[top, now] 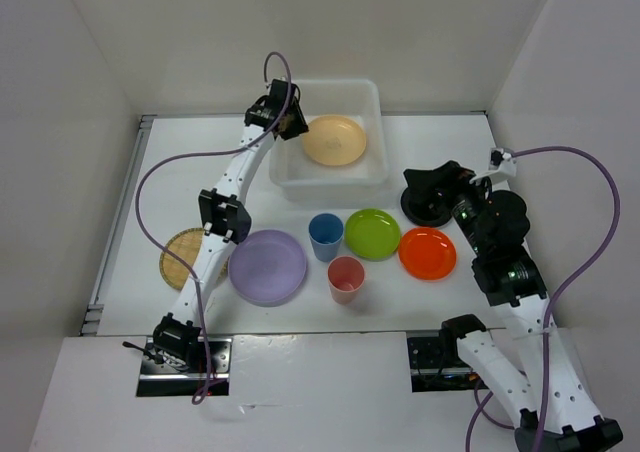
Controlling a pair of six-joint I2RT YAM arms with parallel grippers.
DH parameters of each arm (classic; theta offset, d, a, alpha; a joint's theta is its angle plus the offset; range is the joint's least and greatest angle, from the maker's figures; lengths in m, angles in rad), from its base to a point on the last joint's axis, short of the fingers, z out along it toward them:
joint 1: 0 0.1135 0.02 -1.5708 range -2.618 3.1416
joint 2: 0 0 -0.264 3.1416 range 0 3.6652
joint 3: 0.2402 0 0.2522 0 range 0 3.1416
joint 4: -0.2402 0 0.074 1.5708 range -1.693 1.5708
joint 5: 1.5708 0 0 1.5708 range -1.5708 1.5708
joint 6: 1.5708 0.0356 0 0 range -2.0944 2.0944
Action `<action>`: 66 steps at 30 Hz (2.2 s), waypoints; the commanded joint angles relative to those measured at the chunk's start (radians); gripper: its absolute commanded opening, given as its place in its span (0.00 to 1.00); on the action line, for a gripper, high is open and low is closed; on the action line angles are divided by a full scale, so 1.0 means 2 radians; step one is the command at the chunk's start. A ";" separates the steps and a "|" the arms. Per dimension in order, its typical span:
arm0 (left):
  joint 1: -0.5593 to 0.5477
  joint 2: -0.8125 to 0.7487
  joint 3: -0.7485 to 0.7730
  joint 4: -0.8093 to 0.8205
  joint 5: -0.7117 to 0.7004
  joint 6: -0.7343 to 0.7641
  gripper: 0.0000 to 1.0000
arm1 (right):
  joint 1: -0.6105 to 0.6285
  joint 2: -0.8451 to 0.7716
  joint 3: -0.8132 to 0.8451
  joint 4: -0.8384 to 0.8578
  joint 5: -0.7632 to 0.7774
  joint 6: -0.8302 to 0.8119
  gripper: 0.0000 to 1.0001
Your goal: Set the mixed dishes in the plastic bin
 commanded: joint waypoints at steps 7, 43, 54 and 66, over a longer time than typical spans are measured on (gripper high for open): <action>-0.002 -0.086 0.026 0.010 0.006 0.006 0.55 | -0.007 0.011 0.009 -0.017 -0.044 -0.026 1.00; -0.135 -0.876 -0.764 -0.014 -0.072 0.087 0.75 | 0.242 0.320 0.089 -0.089 0.077 -0.032 0.68; -0.131 -0.891 -0.782 -0.003 -0.068 0.096 0.79 | 0.267 0.403 0.120 -0.093 0.122 -0.017 0.52; -0.121 -0.912 -0.797 -0.003 -0.062 0.096 0.82 | 0.293 0.401 0.183 -0.148 0.134 0.003 0.00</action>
